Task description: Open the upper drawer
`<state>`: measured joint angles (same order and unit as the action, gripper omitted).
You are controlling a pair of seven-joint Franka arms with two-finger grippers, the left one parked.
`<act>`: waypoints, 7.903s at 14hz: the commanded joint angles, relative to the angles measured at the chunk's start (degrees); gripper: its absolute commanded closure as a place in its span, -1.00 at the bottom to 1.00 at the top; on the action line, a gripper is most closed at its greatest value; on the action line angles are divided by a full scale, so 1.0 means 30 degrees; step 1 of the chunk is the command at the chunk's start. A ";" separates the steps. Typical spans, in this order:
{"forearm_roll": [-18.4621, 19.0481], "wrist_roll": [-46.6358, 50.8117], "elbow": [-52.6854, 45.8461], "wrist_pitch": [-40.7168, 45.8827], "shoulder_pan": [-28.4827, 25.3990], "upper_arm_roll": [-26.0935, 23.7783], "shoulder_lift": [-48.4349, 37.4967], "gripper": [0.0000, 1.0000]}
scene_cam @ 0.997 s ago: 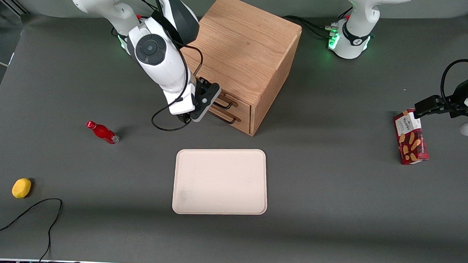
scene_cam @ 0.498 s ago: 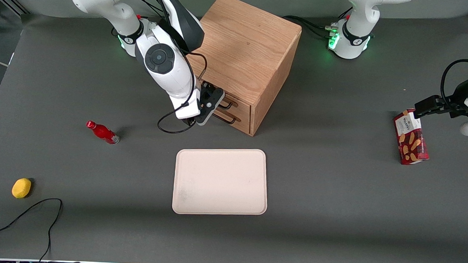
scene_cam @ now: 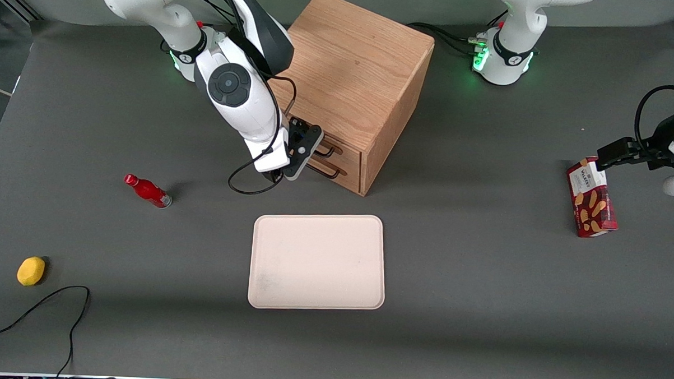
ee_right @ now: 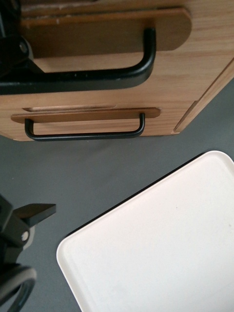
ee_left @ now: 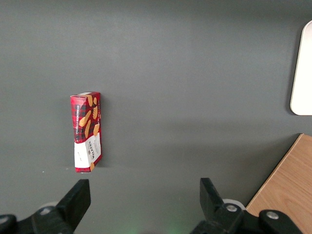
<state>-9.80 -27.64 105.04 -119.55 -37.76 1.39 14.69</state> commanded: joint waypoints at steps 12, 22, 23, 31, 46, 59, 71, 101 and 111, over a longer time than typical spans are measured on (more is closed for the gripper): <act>-0.0366 -0.1244 -0.2610 -0.0170 0.0663 0.0356 0.1723 -1.00; -0.0395 -0.2506 -0.3576 0.0035 0.1249 0.1089 0.2397 -1.00; -0.0367 -0.2535 -0.3810 0.0180 0.1278 0.1090 0.2543 -1.00; -0.0366 -0.2884 -0.5394 0.1002 0.1863 0.1206 0.3422 -1.00; -0.0366 -0.4438 -0.7238 0.2027 0.2887 0.1793 0.4653 -1.00; -0.1480 -0.3883 -0.8027 0.2203 0.3563 0.1909 0.5121 -1.00; -0.1890 -0.5025 -0.9817 0.2614 0.3739 0.2291 0.6469 -1.00; -0.1948 -0.5231 -1.2394 0.4924 0.4940 0.2320 0.6852 -1.00; -0.1919 -0.1464 -1.1201 0.5572 0.5087 0.2965 0.3312 -1.00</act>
<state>-14.15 -37.89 68.21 -103.83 -22.60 10.18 28.51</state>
